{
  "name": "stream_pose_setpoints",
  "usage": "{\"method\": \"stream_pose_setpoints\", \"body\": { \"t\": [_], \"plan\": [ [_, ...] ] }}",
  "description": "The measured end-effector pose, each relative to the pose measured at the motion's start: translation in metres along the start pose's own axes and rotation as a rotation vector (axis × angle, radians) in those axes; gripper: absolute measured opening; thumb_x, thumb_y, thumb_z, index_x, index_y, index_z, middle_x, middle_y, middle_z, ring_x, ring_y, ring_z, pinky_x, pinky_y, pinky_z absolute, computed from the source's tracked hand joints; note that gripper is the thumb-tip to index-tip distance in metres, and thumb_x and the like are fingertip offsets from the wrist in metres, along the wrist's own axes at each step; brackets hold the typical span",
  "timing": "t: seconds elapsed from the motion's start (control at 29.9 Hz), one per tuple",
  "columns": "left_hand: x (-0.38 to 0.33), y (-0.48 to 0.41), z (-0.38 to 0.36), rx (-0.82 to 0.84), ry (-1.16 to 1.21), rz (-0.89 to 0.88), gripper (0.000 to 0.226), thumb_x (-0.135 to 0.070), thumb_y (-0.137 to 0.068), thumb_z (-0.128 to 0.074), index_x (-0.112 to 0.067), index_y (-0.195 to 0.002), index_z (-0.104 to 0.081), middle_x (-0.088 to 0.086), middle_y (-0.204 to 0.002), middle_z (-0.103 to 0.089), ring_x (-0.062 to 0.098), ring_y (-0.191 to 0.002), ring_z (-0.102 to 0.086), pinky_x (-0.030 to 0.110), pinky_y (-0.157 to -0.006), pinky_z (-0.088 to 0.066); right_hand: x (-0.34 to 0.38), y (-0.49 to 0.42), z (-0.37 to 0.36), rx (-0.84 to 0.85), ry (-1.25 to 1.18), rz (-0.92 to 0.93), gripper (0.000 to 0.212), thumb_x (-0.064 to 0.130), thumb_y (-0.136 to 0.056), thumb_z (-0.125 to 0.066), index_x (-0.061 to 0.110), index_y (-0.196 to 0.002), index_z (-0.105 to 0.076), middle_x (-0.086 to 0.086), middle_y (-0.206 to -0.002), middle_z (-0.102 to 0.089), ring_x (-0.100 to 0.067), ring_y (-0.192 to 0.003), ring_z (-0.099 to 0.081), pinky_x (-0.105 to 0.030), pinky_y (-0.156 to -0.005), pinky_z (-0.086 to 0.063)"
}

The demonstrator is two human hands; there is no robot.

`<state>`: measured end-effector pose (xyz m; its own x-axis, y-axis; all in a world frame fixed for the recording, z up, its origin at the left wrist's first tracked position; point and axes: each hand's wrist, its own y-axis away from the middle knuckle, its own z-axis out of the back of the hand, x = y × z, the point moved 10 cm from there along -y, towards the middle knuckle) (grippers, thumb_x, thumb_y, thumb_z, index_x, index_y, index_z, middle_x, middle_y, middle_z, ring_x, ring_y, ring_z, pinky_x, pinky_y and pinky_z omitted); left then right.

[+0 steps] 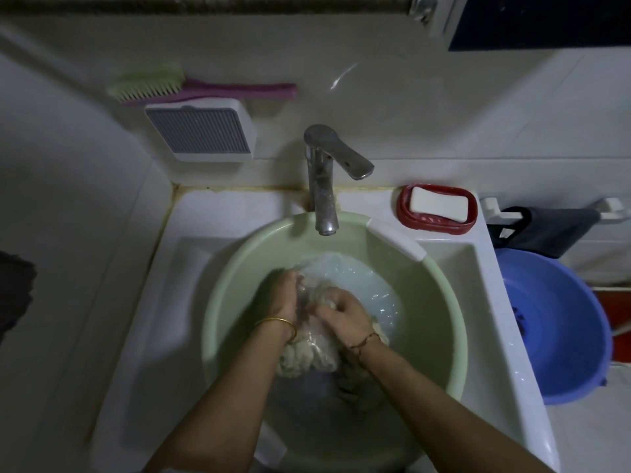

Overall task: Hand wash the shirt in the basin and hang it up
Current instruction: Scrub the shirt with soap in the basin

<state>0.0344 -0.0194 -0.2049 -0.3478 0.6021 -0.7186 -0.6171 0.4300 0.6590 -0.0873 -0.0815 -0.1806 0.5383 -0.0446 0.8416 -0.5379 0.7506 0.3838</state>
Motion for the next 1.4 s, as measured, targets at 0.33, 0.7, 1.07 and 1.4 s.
{"method": "stream_pose_setpoints", "body": {
  "t": [0.33, 0.7, 1.07, 1.4],
  "plan": [
    [-0.006, 0.044, -0.043, 0.254, 0.038, 0.050, 0.035, -0.017, -0.102, -0.033, -0.012, -0.074, -0.053, 0.006, -0.072, -0.056, 0.016, -0.066, -0.061, 0.022, -0.061, -0.046, 0.049, 0.015, 0.041, -0.281, 0.209, 0.011, 0.038, 0.046, -0.083, -0.047, 0.017, -0.071, -0.067, -0.005, -0.068, -0.063, -0.027, -0.072, -0.060, -0.028, -0.062, -0.042],
    [-0.040, 0.051, -0.011, -0.267, -1.384, -0.612, 0.060, -0.031, -0.083, -0.058, -0.019, -0.137, -0.032, 0.022, -0.137, -0.032, 0.045, -0.122, -0.037, 0.052, -0.099, -0.036, -0.019, -0.018, 0.042, 0.000, 0.893, -0.022, 0.071, 0.048, -0.092, -0.043, 0.033, -0.148, -0.001, -0.011, -0.151, -0.018, -0.039, -0.131, -0.031, -0.053, -0.101, -0.036],
    [-0.002, 0.013, -0.010, 0.089, -1.147, -0.298, 0.034, -0.048, -0.073, -0.059, -0.031, -0.102, -0.066, 0.001, -0.110, -0.066, 0.026, -0.103, -0.060, 0.037, -0.091, -0.049, -0.063, -0.017, 0.033, -0.046, 0.602, -0.338, 0.050, 0.037, -0.099, -0.033, 0.024, -0.145, -0.018, -0.018, -0.141, -0.031, -0.035, -0.120, -0.043, -0.044, -0.089, -0.044],
    [-0.003, 0.046, -0.040, 0.197, 0.699, 0.225, 0.029, -0.027, -0.097, -0.043, -0.012, -0.079, -0.061, 0.006, -0.076, -0.058, 0.017, -0.067, -0.059, 0.025, -0.063, -0.049, 0.066, 0.040, 0.017, -0.147, 0.309, 0.180, 0.054, 0.075, -0.071, -0.043, 0.025, -0.082, -0.062, 0.007, -0.092, -0.062, -0.013, -0.085, -0.058, -0.028, -0.070, -0.043]
  ]
}}
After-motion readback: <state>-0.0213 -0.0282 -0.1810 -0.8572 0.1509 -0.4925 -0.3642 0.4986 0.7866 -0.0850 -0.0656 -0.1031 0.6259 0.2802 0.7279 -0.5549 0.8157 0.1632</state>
